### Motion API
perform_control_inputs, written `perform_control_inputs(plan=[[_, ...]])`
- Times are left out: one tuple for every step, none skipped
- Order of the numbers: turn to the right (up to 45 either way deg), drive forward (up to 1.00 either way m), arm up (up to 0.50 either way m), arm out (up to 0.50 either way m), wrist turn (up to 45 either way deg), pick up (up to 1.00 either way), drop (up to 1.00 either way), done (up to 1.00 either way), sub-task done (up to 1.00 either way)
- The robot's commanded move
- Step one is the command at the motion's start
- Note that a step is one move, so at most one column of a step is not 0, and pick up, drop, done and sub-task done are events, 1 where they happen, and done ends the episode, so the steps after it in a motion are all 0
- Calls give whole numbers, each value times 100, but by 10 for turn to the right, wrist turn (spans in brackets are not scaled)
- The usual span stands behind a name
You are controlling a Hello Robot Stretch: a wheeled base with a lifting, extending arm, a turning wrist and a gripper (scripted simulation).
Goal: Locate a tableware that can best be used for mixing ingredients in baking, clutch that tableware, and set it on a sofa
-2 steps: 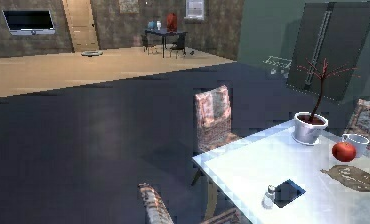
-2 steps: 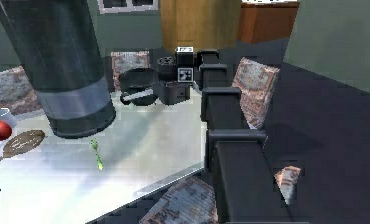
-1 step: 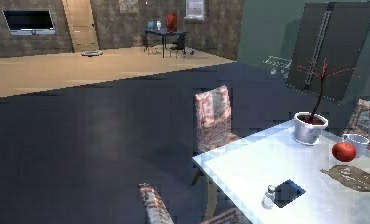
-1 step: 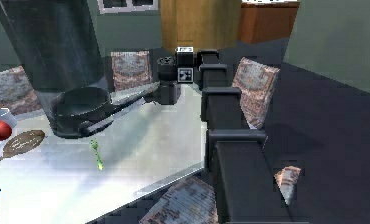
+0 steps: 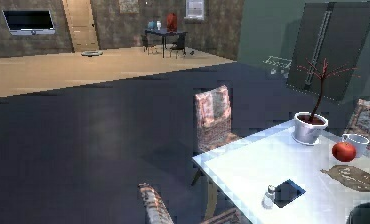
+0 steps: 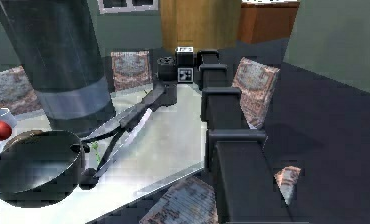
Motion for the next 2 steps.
perform_control_inputs(plan=[[0, 0, 0, 0, -60, 0, 0, 0, 0], [0, 0, 0, -28, 0, 0, 0, 0, 0]])
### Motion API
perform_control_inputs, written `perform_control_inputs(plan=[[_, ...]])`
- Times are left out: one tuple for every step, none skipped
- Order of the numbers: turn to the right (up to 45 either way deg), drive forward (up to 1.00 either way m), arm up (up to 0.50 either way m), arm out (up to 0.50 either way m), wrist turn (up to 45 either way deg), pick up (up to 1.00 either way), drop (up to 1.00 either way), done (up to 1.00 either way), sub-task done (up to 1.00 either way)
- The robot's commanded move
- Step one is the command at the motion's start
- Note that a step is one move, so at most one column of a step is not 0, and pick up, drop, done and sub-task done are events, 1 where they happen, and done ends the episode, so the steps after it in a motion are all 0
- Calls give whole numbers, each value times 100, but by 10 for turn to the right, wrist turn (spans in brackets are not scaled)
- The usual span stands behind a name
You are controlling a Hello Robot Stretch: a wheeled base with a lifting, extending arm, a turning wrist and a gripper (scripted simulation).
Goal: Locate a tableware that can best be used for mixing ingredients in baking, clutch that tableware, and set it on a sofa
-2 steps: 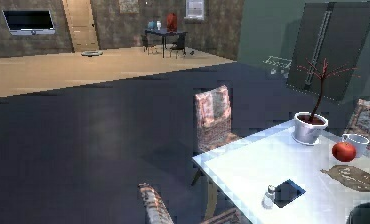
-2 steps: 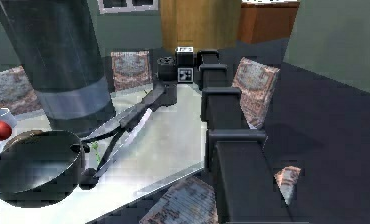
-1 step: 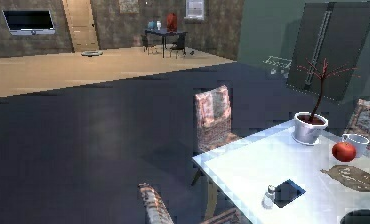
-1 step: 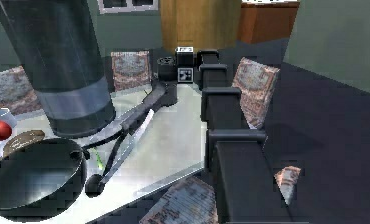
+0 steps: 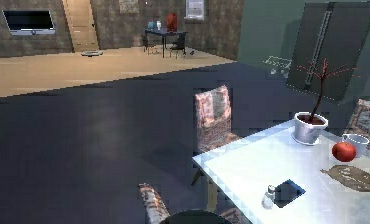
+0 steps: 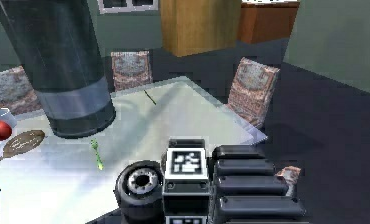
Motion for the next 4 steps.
perform_control_inputs(plan=[[-450, 0, 0, 0, 0, 0, 0, 0, 0], [-450, 0, 0, 0, 0, 0, 0, 0, 0], [-270, 0, 0, 0, 0, 0, 0, 0, 0], [0, 35, 0, 0, 0, 0, 0, 0, 0]])
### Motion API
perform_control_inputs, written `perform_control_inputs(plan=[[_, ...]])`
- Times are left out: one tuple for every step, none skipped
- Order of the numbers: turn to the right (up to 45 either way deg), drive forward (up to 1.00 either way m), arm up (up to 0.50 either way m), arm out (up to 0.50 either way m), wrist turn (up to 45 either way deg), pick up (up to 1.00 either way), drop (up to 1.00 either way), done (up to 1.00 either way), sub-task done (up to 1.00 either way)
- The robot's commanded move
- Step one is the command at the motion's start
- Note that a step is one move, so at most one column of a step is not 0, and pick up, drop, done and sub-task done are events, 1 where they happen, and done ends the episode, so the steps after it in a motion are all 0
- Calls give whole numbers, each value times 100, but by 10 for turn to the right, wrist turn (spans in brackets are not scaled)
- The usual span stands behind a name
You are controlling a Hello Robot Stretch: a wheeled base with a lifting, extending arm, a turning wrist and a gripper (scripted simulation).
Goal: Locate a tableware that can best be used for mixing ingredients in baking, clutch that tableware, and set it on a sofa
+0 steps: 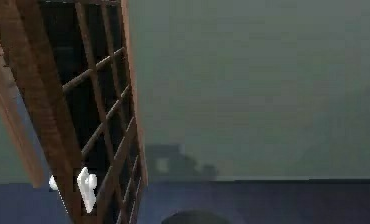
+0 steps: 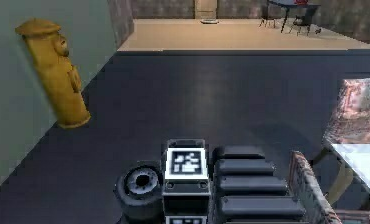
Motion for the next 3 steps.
perform_control_inputs(plan=[[450, 0, 0, 0, 0, 0, 0, 0, 0], [360, 0, 0, 0, 0, 0, 0, 0, 0], [0, 100, 0, 0, 0, 0, 0, 0, 0]])
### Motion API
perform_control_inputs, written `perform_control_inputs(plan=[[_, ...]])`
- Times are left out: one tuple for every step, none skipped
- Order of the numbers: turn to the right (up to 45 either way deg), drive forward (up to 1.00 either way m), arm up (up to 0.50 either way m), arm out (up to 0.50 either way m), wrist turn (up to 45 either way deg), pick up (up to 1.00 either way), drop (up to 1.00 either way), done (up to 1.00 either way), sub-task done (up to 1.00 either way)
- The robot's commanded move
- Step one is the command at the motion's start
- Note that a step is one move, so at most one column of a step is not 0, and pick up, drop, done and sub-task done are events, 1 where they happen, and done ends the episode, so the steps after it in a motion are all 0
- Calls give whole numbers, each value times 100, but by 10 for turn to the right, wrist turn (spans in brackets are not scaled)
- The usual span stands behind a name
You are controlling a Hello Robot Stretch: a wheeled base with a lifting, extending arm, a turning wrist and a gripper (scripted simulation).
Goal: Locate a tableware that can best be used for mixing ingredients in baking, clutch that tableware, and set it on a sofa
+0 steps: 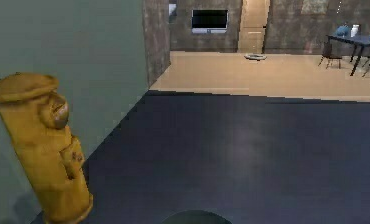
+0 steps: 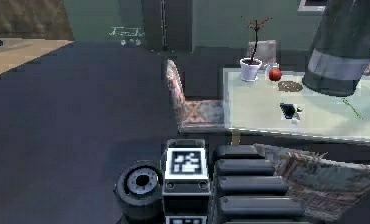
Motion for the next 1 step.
perform_control_inputs(plan=[[0, 100, 0, 0, 0, 0, 0, 0, 0]])
